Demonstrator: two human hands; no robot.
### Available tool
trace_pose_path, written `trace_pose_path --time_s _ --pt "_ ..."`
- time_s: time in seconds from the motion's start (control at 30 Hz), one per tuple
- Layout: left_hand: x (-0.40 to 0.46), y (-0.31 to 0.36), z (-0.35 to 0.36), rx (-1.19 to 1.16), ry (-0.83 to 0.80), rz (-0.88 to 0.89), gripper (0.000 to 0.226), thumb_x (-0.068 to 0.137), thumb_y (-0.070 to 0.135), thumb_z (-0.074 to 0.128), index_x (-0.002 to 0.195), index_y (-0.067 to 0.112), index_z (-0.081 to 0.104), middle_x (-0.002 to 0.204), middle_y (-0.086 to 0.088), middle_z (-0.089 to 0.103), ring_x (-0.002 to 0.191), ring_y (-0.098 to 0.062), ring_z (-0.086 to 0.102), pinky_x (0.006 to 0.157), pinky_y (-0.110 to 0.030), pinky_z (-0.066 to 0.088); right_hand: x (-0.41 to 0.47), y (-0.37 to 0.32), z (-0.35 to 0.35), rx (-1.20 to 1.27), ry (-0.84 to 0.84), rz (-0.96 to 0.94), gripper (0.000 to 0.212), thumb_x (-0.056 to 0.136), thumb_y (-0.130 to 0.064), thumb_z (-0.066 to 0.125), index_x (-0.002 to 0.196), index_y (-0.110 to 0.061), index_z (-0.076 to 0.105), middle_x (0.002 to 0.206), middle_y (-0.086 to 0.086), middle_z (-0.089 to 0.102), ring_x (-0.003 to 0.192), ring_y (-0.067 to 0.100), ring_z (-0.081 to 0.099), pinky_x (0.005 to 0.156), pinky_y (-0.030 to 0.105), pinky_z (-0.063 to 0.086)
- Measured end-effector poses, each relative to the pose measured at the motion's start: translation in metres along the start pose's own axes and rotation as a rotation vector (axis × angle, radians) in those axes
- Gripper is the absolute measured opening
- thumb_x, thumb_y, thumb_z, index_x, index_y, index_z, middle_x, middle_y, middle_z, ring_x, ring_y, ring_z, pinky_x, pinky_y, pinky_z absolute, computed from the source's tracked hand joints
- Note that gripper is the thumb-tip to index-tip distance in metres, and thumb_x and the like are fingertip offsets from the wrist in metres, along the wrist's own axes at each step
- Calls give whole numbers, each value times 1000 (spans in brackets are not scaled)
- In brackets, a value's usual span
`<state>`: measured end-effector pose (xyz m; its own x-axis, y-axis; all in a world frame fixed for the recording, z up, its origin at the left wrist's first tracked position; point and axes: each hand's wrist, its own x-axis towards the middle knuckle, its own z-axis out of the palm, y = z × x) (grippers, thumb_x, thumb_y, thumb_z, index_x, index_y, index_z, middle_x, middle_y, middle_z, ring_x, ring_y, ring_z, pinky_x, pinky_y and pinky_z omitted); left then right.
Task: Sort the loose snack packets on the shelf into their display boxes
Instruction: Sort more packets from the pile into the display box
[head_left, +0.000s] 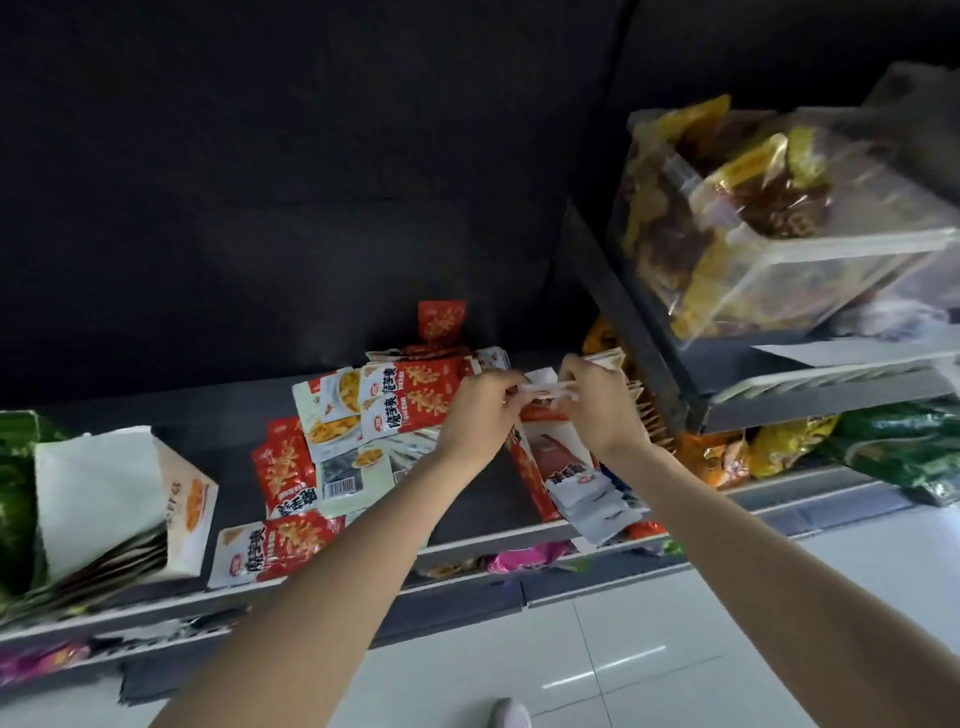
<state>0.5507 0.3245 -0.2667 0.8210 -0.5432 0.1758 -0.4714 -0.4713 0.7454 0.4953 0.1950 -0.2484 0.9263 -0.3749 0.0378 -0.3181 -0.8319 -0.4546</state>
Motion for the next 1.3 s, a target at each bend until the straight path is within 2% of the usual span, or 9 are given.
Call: trace_pose_path --time_s 0.2,0.33,0.6,0.8,0.9,1.0,1.17,1.23,1.3 --pt "-16 -8 25 -17 -319 -52 21 89 8 58 106 12 70 103 -4 71 94 -13 66 85 -26 52 -6 34 21 -243 -300 64 30 87 1 49 107 -15 64 109 12 64 100 32 62 84 39 52" --pt "-17 -22 17 -105 -212 -174 22 91 7 53 107 10 68 106 -3 69 87 -6 60 71 -5 42 -3 38 26 -184 -393 -2 42 83 9 46 115 -15 61 115 10 66 106 27 62 90 39 52" --pt "-18 -81 -23 -9 26 -463 27 93 5 44 112 4 64 121 -9 63 111 -23 58 84 -17 39 20 -11 55 -64 -328 -105 34 89 -7 45 119 -16 57 117 11 64 108 30 59 88 42 51" --pt "-12 -131 -36 -110 13 -784 43 92 10 50 134 -1 41 135 -19 50 115 -34 55 93 -38 49 52 -49 120 -148 -550 -183 67 96 -18 46 150 -20 8 159 3 4 147 24 5 120 40 11" --pt "-6 -153 -32 -235 30 -962 29 88 14 59 113 -1 55 117 -18 60 101 -31 60 80 -28 47 59 -53 151 -234 -673 -152 71 97 -20 43 150 -19 -4 158 0 -12 147 20 -7 121 40 8" --pt "-2 -160 -31 -338 118 -1068 15 86 16 65 86 2 60 99 -14 63 82 -25 62 64 -25 45 52 -54 165 -205 -663 -111 70 96 -18 46 150 -19 1 159 1 -2 146 24 6 119 40 16" --pt "-7 -154 -39 -270 116 -869 49 92 21 56 135 1 44 140 -14 47 126 -30 49 103 -32 41 46 -55 145 -30 -517 -131 73 92 -16 54 150 -25 10 150 9 24 136 28 31 110 44 34" --pt "-11 -143 -44 -249 127 -715 46 94 22 53 135 2 44 138 -18 49 121 -31 53 103 -37 43 45 -57 126 12 -429 -147 73 92 -17 54 150 -27 10 150 6 22 137 25 30 108 42 37" --pt "-14 -127 -51 -162 124 -519 34 95 22 52 121 0 54 100 -18 66 87 -25 65 79 -20 51 43 -62 106 41 -327 -192 68 92 -19 53 148 -28 17 149 1 24 138 21 29 107 40 38"
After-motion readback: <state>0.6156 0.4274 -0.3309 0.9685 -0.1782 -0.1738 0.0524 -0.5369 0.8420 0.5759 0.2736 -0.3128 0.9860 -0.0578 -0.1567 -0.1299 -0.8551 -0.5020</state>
